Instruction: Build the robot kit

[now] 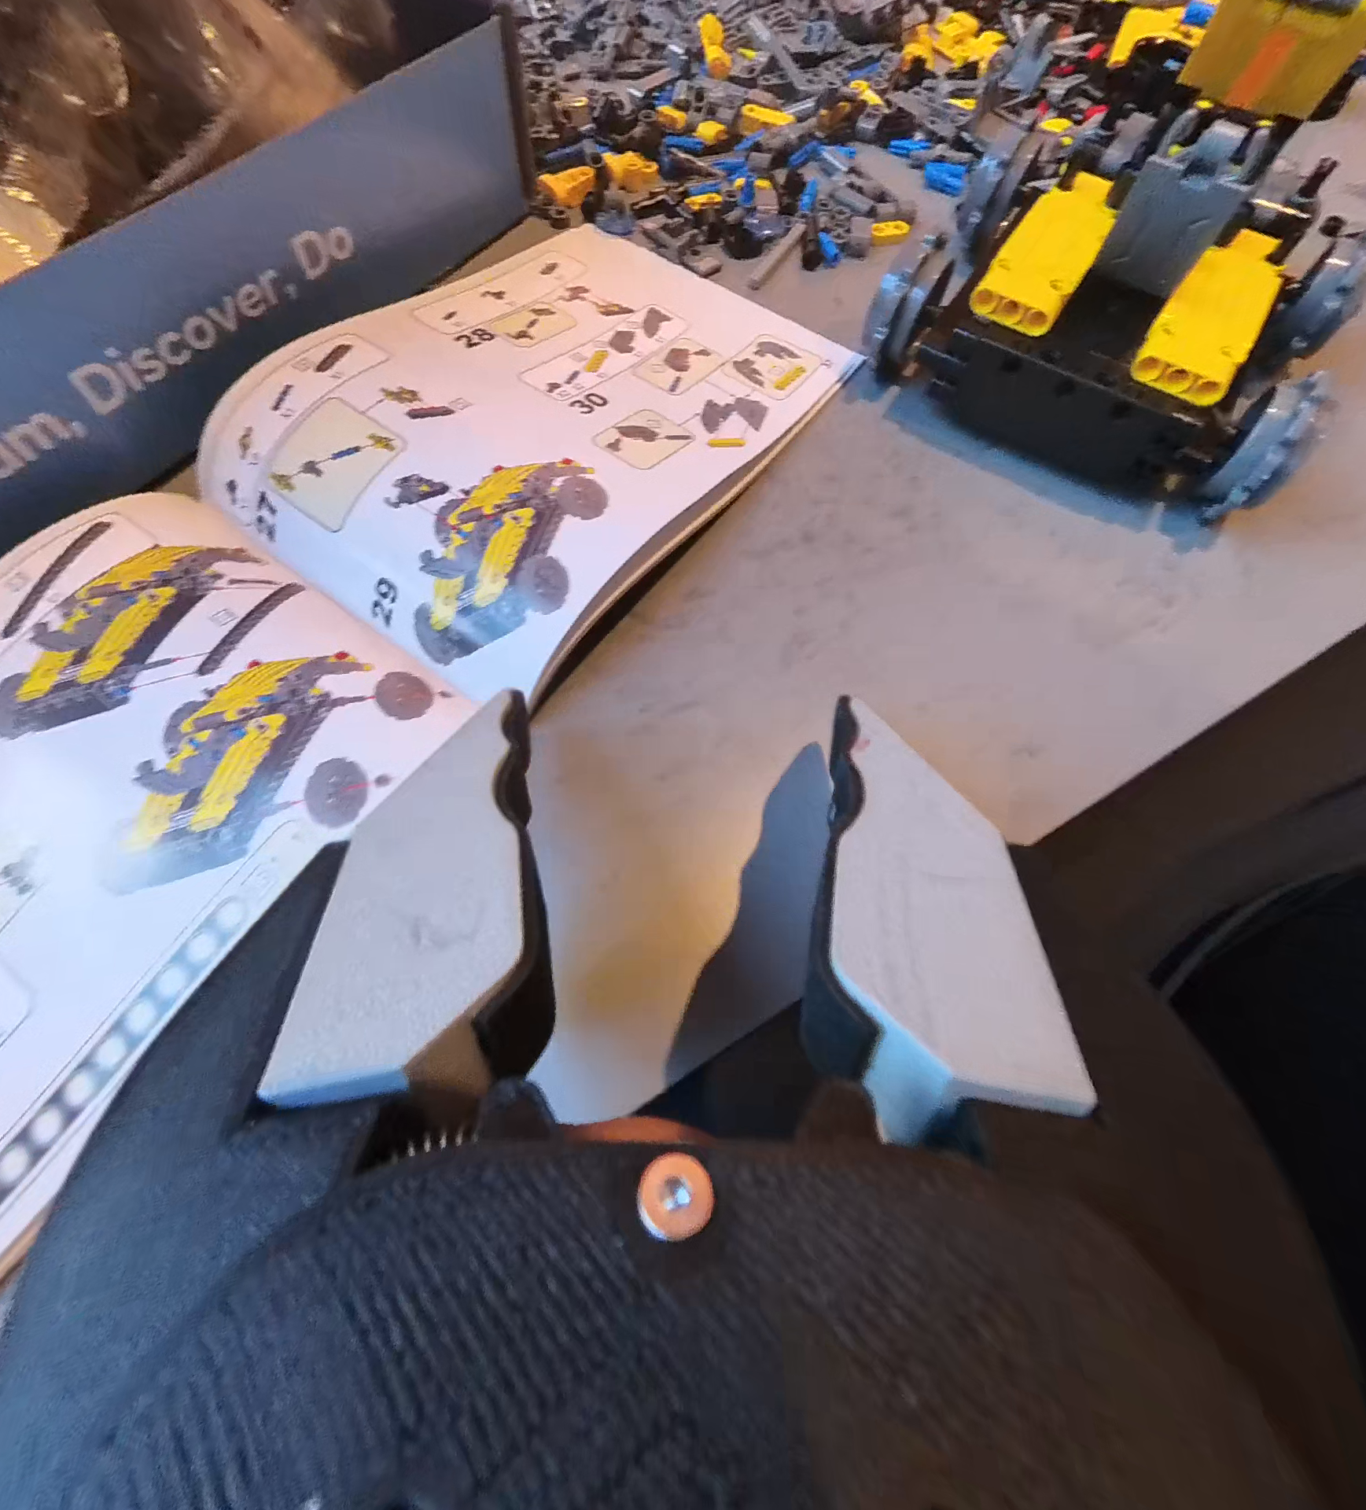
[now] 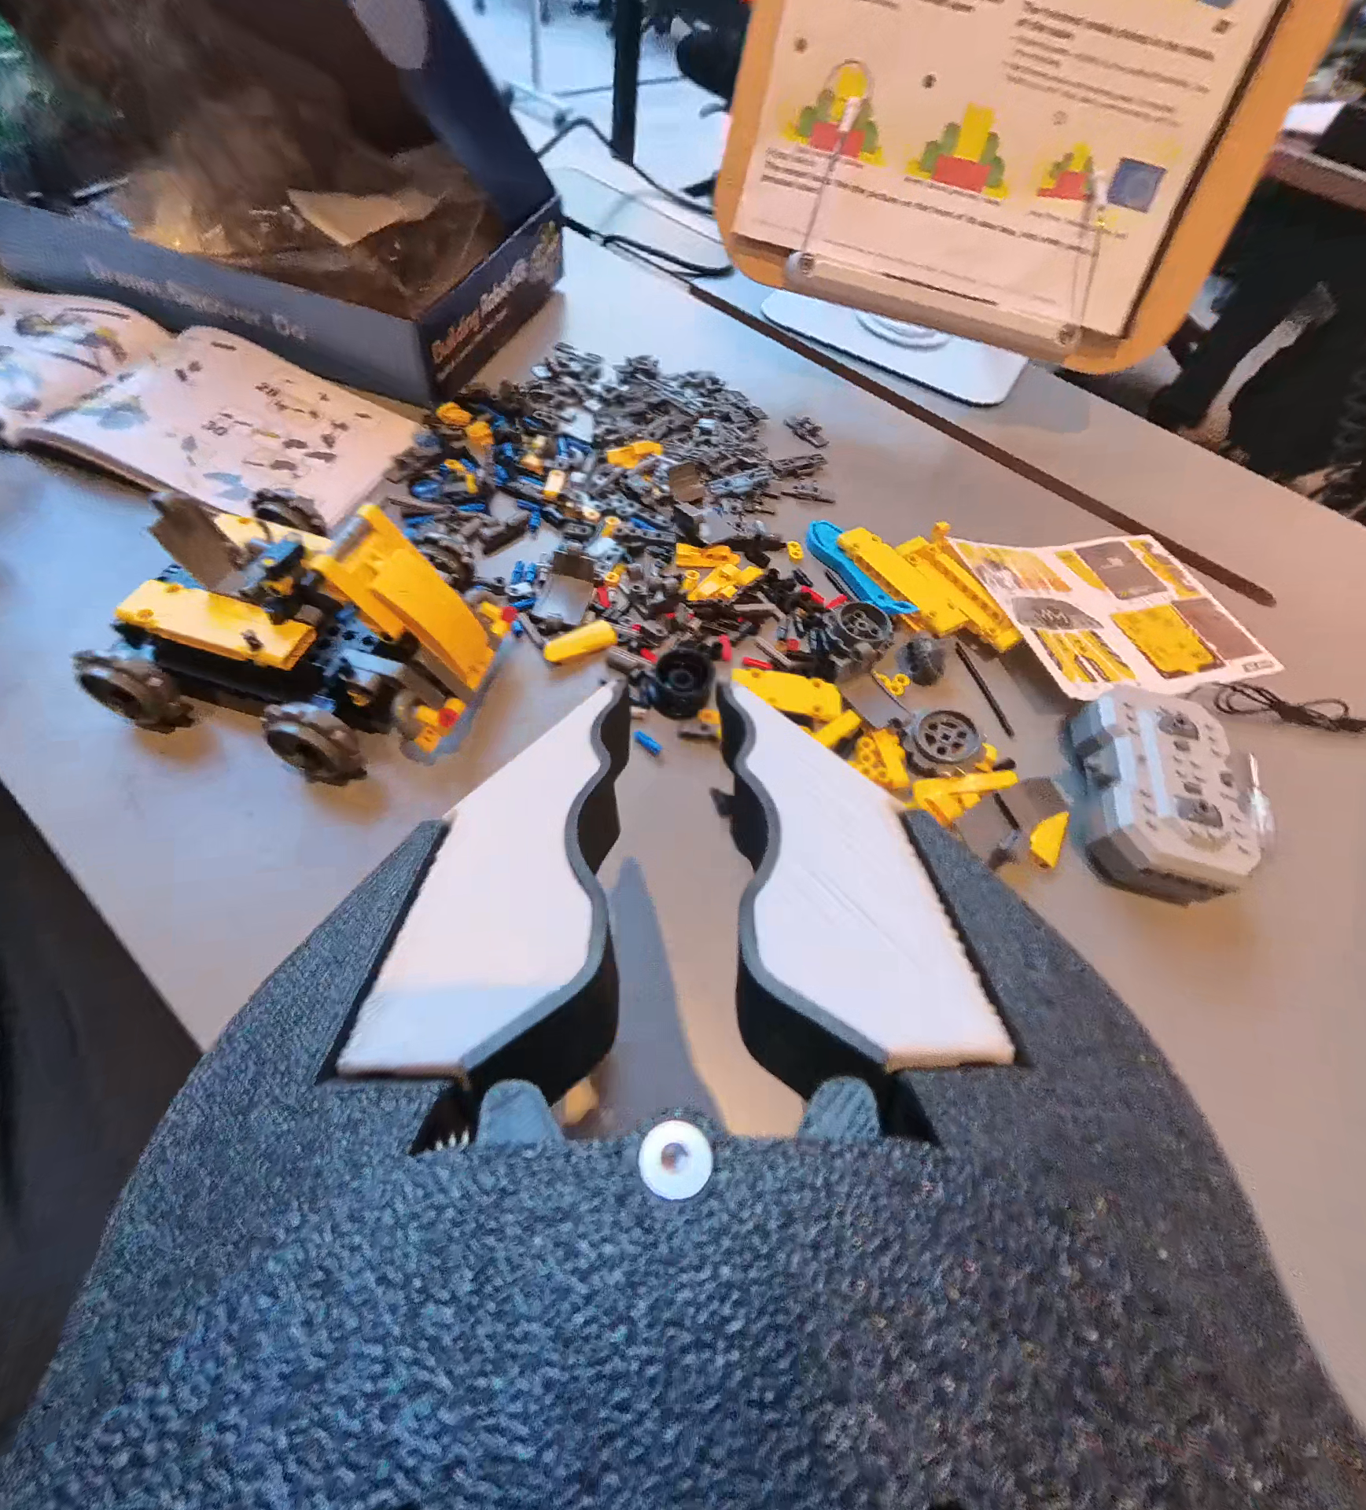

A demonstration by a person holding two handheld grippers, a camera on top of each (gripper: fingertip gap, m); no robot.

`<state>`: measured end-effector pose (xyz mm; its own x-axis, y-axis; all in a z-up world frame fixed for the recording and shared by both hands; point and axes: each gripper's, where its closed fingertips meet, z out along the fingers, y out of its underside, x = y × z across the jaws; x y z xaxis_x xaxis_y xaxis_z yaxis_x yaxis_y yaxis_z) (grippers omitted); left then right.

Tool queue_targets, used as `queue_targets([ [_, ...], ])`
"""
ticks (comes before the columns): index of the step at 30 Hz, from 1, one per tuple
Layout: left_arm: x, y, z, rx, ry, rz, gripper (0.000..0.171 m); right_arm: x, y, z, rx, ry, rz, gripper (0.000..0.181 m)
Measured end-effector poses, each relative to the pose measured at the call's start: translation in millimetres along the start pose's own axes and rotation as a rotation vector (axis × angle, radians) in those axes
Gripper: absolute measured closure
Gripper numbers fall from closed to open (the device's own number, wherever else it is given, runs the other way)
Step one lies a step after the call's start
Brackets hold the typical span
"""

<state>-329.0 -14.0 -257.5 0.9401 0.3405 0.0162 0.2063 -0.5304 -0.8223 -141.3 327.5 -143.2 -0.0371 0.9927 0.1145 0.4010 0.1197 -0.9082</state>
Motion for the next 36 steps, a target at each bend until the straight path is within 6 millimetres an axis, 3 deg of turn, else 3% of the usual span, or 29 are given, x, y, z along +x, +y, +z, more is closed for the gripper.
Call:
queue_targets([
  [3,10.8,-3.2,5.1,0.011,0.045,0.036,0.099,16.9,21.7,-4.4,0.009,0.016,0.033,0.157],
  [5,17.8,-3.7,8.0,0.012,0.078,0.065,0.100,15.0,32.0,-7.7,0.032,-0.039,0.063,0.151],
  [8,29.7,-3.5,12.4,0.017,0.132,0.114,0.101,10.1,41.8,-15.4,0.086,-0.127,0.086,0.151],
  [14,47.3,-4.1,23.3,0.029,0.189,0.206,0.102,26.1,57.2,-21.0,0.116,-0.124,0.098,0.151],
  [23,48.4,-9.3,21.2,0.079,0.216,0.168,0.103,47.0,62.2,2.6,0.142,-0.146,0.002,0.151],
  [27,48.7,-25.2,21.1,0.124,0.155,0.086,0.105,70.5,64.0,17.7,0.101,-0.147,-0.030,0.153],
  [32,81.6,-37.5,32.0,0.152,0.165,0.092,0.105,114.0,87.1,10.3,-0.050,-0.098,0.007,0.156],
  [34,96.5,-35.8,36.7,0.161,0.174,0.106,0.106,119.5,95.1,7.4,-0.087,-0.108,0.024,0.160],
  [36,114.0,-32.1,37.8,0.166,0.201,0.124,0.106,112.1,98.8,9.4,-0.110,-0.160,0.029,0.166],
])
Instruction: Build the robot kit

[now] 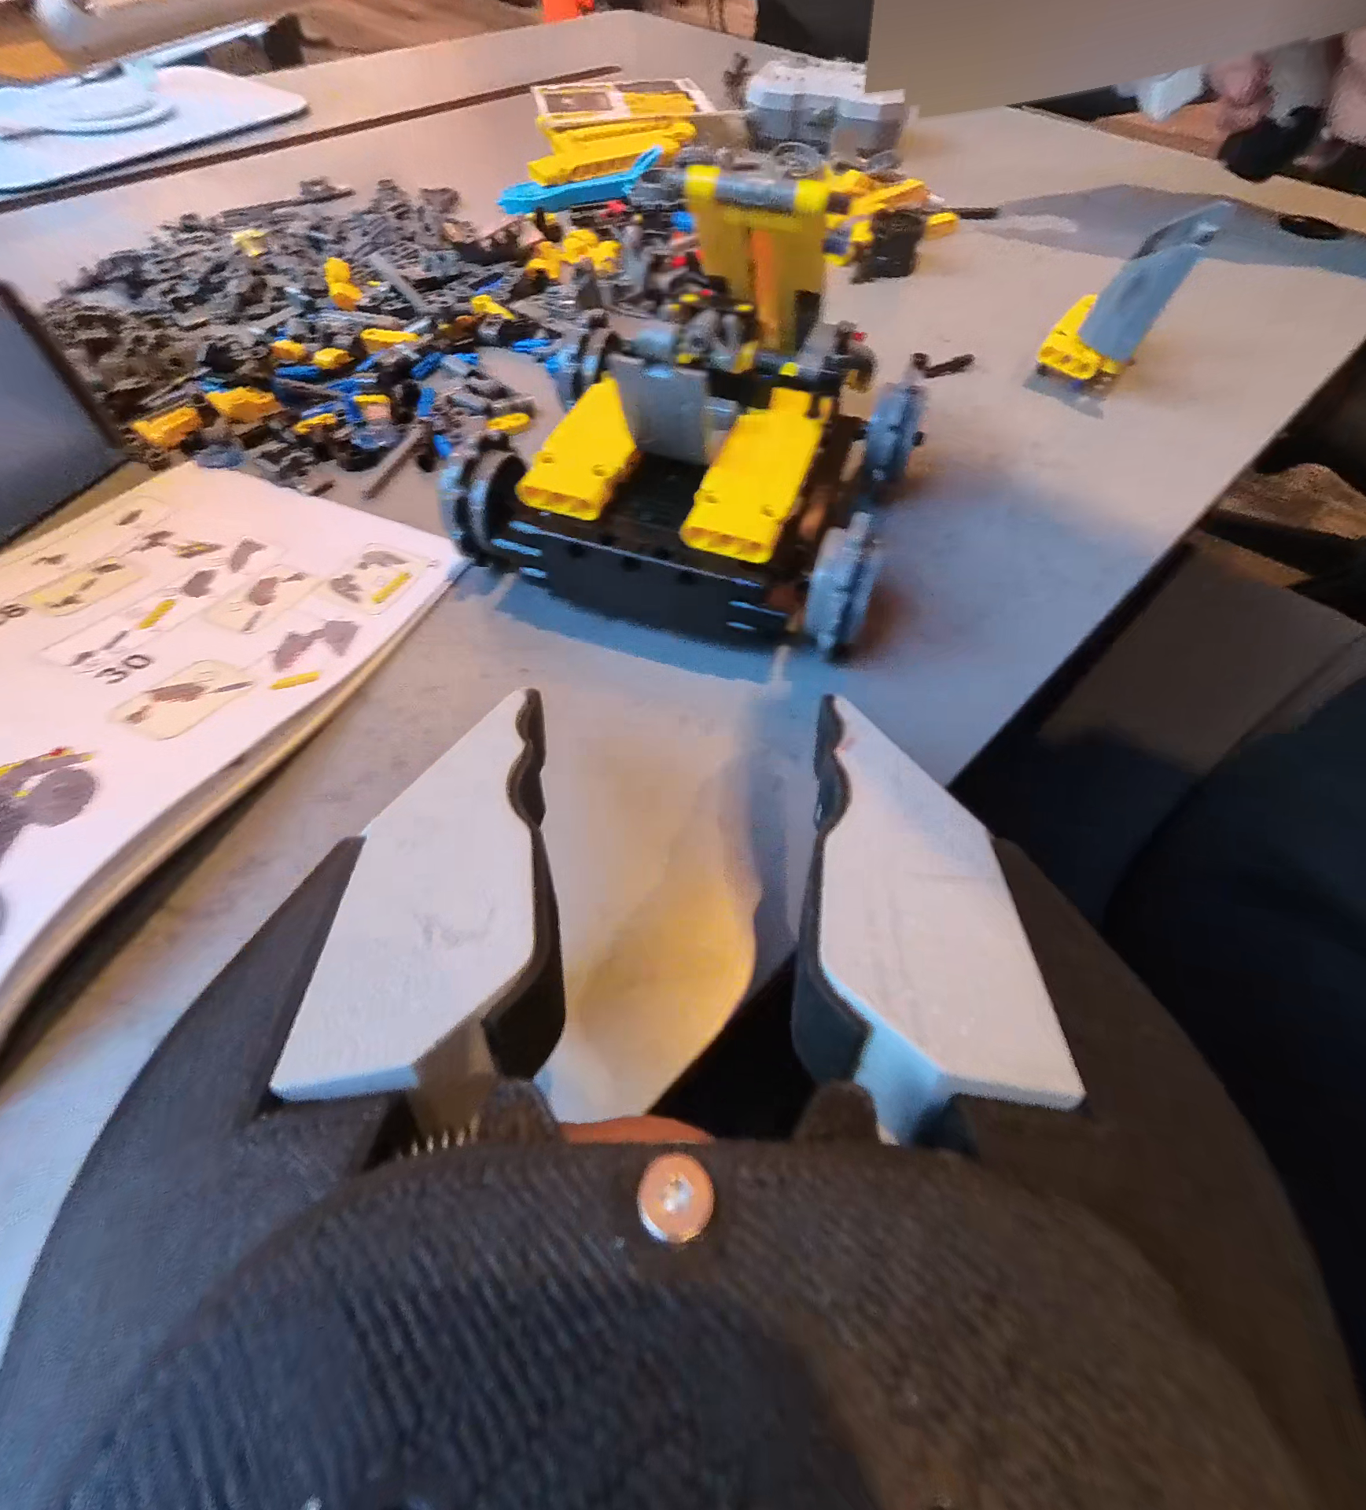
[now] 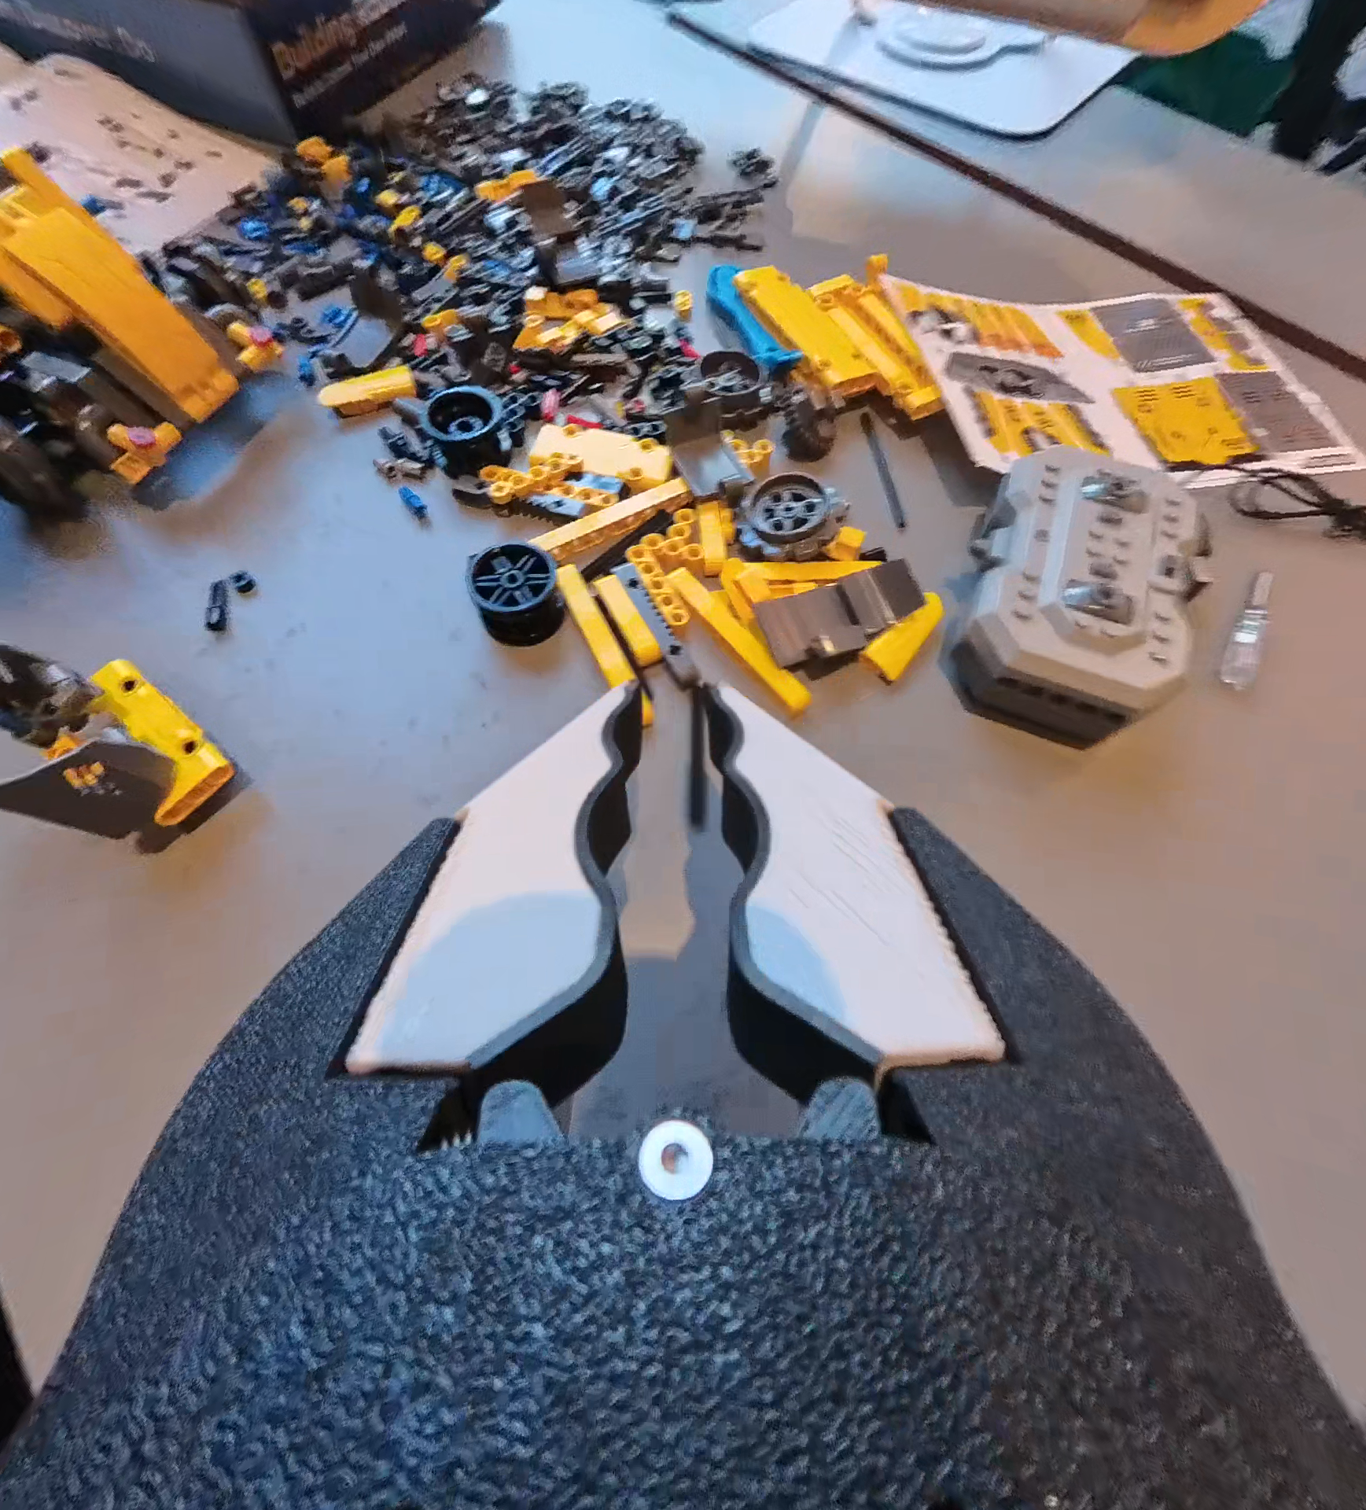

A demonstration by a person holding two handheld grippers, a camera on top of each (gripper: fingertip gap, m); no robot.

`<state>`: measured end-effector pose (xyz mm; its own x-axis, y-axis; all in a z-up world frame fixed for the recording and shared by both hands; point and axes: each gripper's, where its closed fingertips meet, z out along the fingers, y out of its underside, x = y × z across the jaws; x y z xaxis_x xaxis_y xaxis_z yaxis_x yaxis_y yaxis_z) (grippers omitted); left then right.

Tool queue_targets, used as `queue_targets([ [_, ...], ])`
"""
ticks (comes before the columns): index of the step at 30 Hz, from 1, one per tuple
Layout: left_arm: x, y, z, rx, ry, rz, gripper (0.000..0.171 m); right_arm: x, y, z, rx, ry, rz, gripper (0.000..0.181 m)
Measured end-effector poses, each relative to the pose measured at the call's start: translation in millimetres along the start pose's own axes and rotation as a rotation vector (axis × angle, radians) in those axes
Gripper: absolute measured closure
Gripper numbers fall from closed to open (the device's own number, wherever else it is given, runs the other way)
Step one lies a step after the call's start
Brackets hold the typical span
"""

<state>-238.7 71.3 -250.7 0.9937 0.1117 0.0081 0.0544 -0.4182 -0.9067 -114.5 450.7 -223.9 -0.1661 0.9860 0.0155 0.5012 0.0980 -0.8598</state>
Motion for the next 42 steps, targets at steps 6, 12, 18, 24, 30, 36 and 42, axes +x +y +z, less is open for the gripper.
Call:
queue_targets([
  [6,50.6,-0.4,1.5,-0.012,0.043,0.072,0.105,-18.5,23.8,37.8,-0.174,-0.074,-0.145,0.160],
  [12,91.0,12.7,8.6,-0.084,0.093,0.166,0.106,-21.4,28.8,54.9,-0.244,-0.098,-0.206,0.158],
  [18,100.6,23.6,12.4,-0.090,0.089,0.157,0.107,-20.3,21.4,48.4,-0.214,-0.117,-0.192,0.161],
  [24,94.9,18.5,13.8,-0.073,0.103,0.119,0.107,-1.1,-0.4,66.0,-0.198,-0.079,-0.213,0.173],
  [30,96.6,17.5,18.3,-0.085,0.137,0.116,0.107,-3.8,6.3,85.7,-0.348,-0.155,-0.325,0.181],
  [36,98.5,13.8,25.6,-0.083,0.168,0.117,0.106,-9.3,5.6,85.9,-0.419,-0.263,-0.307,0.172],
  [42,100.1,13.4,26.2,-0.081,0.187,0.106,0.108,-12.8,2.2,92.3,-0.434,-0.307,-0.289,0.171],
])
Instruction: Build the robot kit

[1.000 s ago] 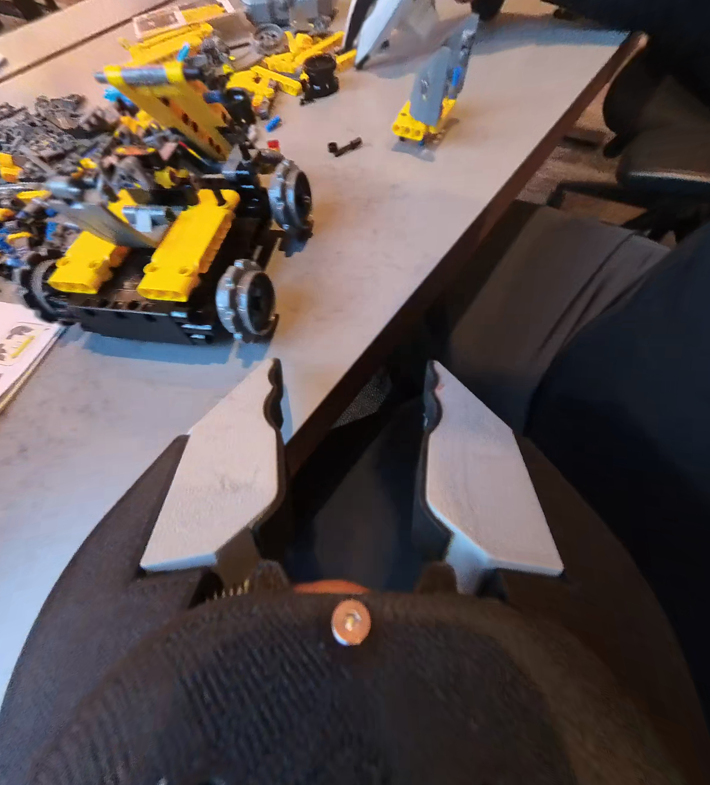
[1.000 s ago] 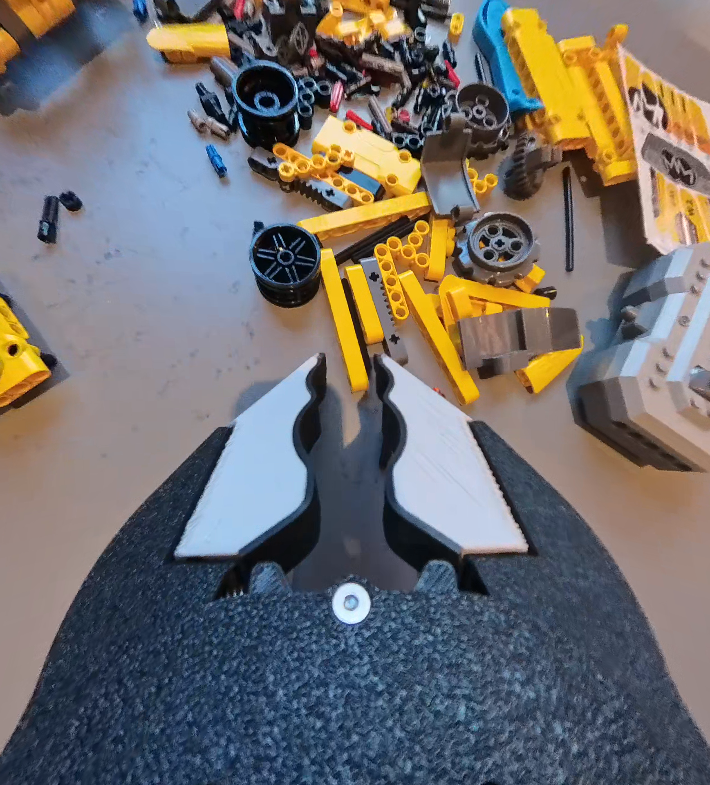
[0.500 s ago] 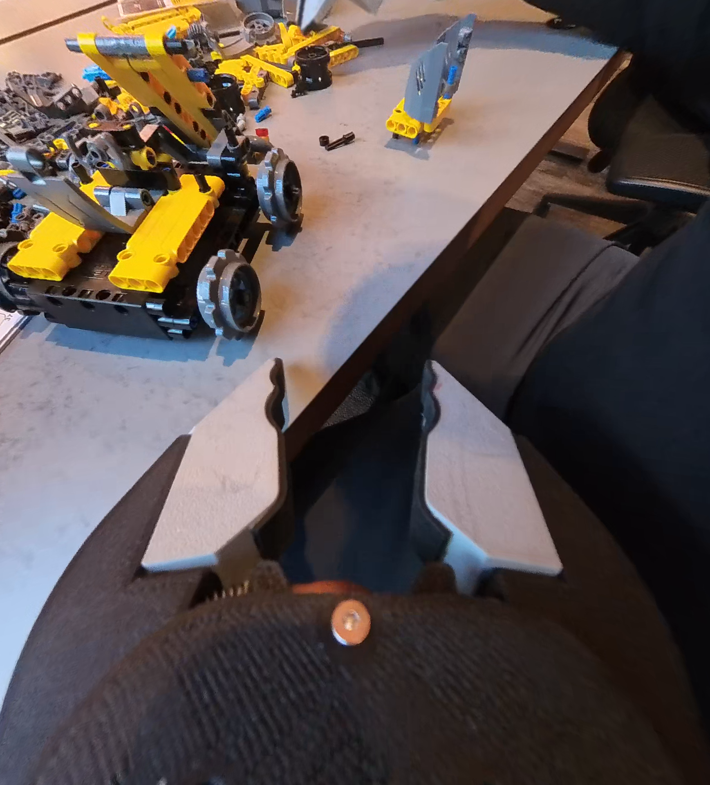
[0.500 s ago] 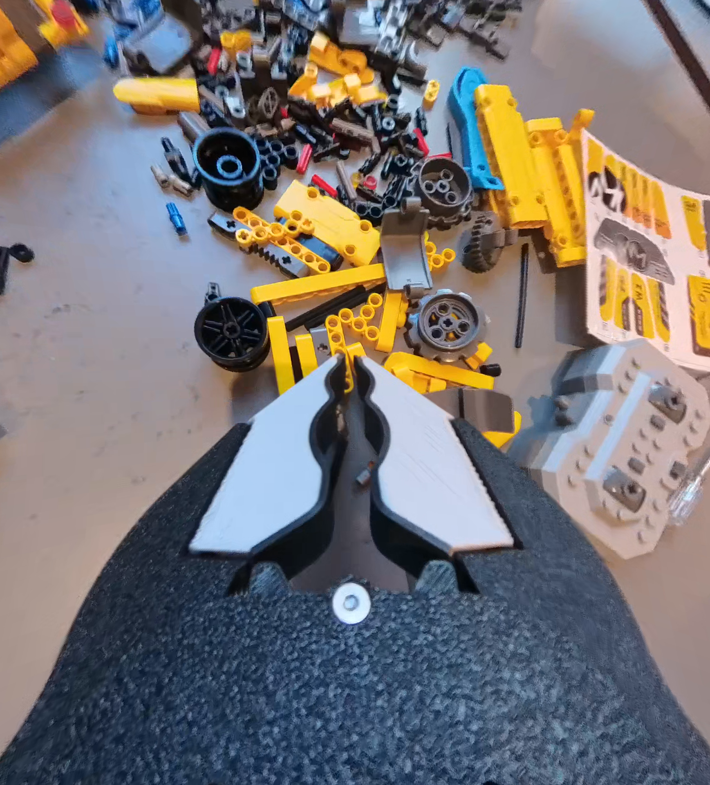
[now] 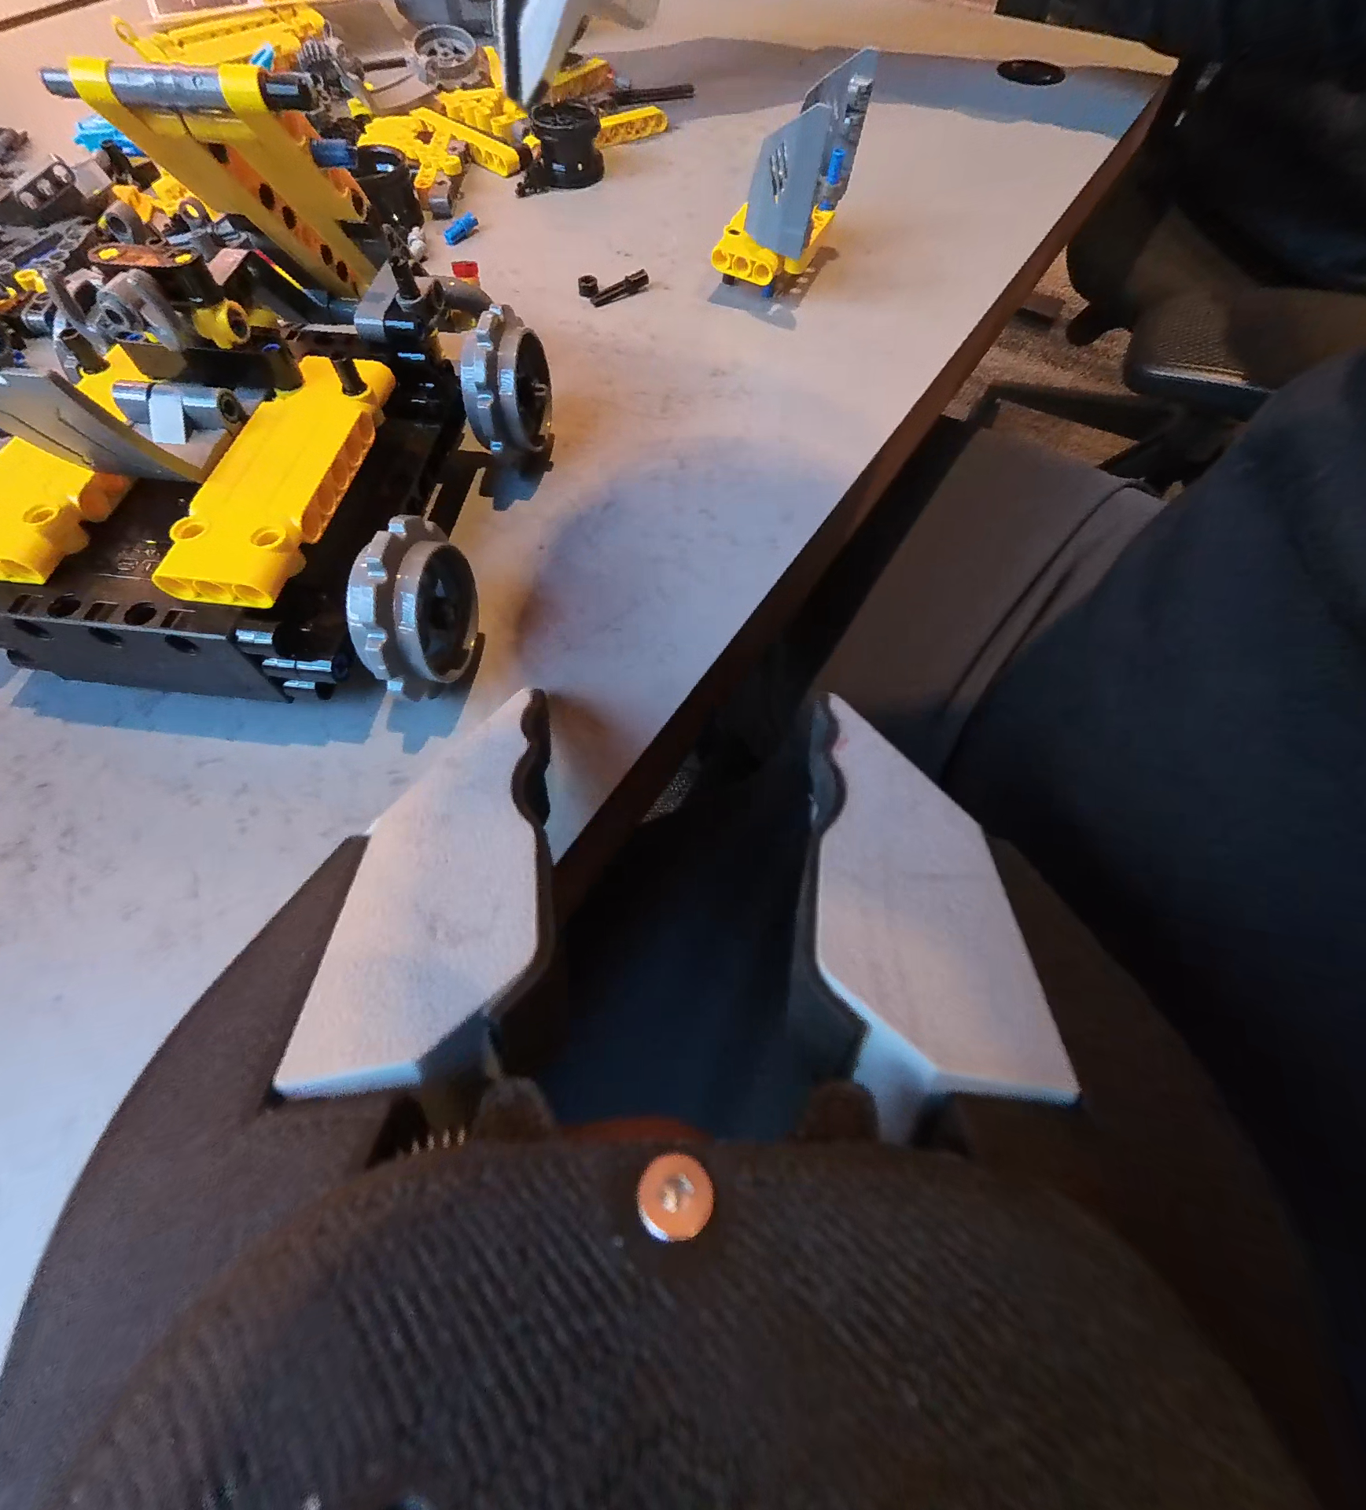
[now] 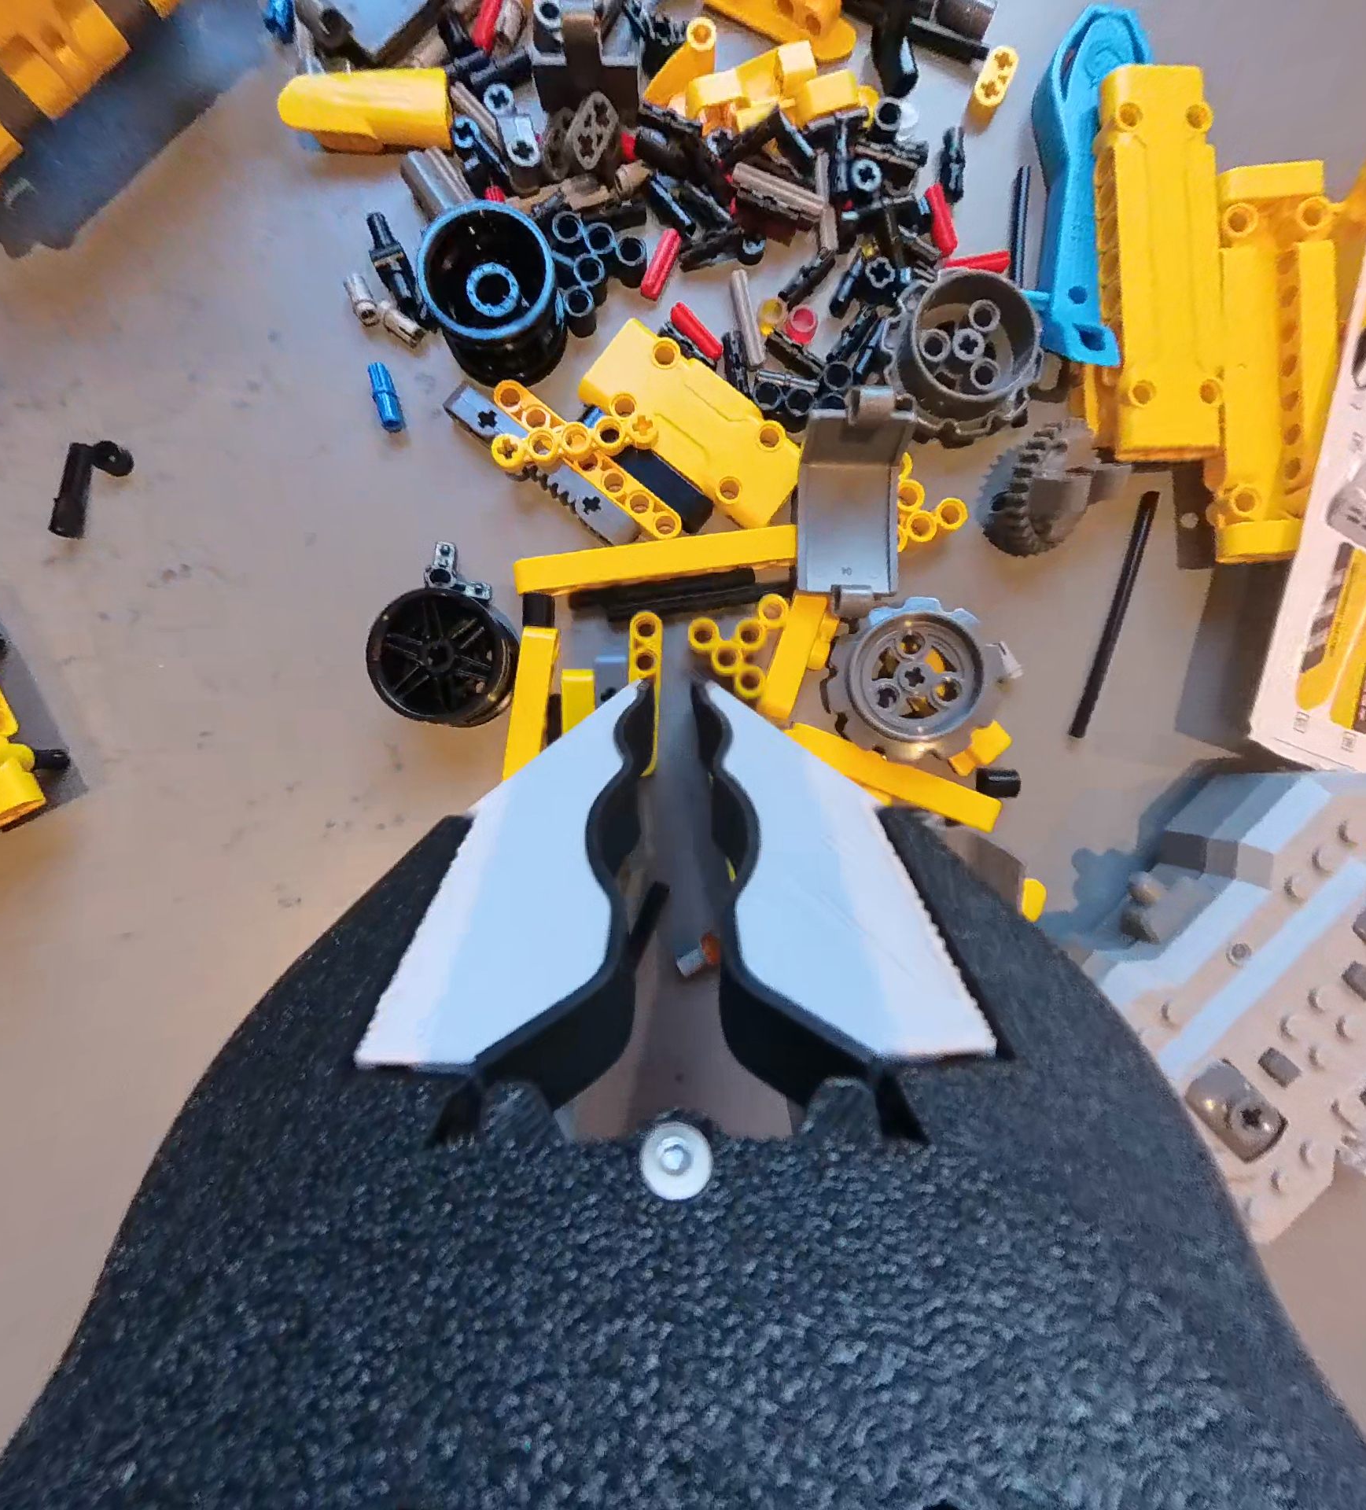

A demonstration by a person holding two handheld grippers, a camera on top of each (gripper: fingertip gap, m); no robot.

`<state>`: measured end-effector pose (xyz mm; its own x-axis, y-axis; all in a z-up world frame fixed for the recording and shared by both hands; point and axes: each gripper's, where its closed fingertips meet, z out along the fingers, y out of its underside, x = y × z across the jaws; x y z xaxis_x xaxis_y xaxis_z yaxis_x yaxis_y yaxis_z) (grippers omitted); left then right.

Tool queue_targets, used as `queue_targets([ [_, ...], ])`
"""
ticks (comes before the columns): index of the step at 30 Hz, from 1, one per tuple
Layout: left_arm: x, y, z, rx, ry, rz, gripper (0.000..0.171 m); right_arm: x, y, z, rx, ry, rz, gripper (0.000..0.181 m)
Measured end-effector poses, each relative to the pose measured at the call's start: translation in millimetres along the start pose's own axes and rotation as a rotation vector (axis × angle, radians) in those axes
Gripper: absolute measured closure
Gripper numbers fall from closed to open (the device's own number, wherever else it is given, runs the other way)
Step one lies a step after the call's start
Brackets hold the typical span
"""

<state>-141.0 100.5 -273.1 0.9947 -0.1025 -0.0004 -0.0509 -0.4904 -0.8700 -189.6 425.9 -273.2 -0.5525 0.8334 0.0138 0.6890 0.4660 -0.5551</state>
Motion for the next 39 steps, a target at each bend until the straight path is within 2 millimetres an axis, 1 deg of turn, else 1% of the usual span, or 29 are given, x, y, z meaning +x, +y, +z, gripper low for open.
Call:
queue_targets([
  [4,1.0,-0.5,-0.9,0.003,-0.002,-0.002,0.107,-5.3,-4.6,3.6,-0.008,-0.029,-0.001,0.174],
  [6,1.4,0.2,-1.6,0.001,-0.004,-0.001,0.106,-5.8,-4.8,3.4,-0.019,-0.027,-0.008,0.171],
  [18,1.7,2.7,-6.9,0.008,-0.021,-0.004,0.106,-18.8,0.3,-0.4,-0.055,-0.046,-0.036,0.171],
  [23,2.2,3.2,-6.9,0.008,-0.021,-0.003,0.106,-17.0,2.7,-5.1,-0.047,-0.022,-0.021,0.171],
  [27,2.7,4.2,-6.2,0.007,-0.017,-0.005,0.106,-14.7,8.2,-6.6,-0.061,0.013,-0.021,0.171],
  [30,2.8,3.8,-6.4,0.010,-0.017,-0.005,0.106,-15.0,5.2,-11.6,-0.024,0.036,0.000,0.171],
  [34,2.1,2.8,-8.0,0.020,-0.021,-0.011,0.106,-17.5,-2.9,-26.3,0.081,0.086,0.054,0.170],
  [39,-2.3,-2.5,-13.1,0.062,-0.016,-0.058,0.106,-33.4,-9.0,-46.3,0.253,0.150,0.130,0.169],
])
